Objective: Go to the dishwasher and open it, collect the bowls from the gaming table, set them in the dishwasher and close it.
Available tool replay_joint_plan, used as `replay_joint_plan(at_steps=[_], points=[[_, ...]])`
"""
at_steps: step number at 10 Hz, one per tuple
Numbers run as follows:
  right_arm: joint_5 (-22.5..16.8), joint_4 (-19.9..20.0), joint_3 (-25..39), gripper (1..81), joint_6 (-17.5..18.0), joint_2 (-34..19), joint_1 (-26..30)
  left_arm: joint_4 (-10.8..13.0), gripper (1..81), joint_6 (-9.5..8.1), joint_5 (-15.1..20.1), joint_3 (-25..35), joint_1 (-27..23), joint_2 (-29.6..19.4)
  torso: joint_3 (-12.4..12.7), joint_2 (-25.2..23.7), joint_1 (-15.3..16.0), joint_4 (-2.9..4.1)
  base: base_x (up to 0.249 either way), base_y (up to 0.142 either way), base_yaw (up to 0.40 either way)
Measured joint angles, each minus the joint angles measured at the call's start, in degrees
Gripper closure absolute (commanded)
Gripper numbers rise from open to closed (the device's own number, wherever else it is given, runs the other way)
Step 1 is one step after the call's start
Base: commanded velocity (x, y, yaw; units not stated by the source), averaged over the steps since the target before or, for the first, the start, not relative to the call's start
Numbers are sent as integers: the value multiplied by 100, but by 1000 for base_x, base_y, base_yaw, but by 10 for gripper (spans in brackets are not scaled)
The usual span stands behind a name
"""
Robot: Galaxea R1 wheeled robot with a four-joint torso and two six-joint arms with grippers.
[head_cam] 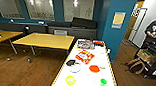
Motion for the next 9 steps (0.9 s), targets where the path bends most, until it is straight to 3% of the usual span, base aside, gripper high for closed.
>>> replay_joint_plan(at_steps=[4,9], points=[[-113,260,1425,10,122,-1538,912,0,10,-2,-6,0,-1,0,-2,0,0,0,0,0,0],[-1409,425,2551,10,338,-2165,2984,-2,10,-17,-6,0,-1,0,-6,5,5,0,0,0,0]])
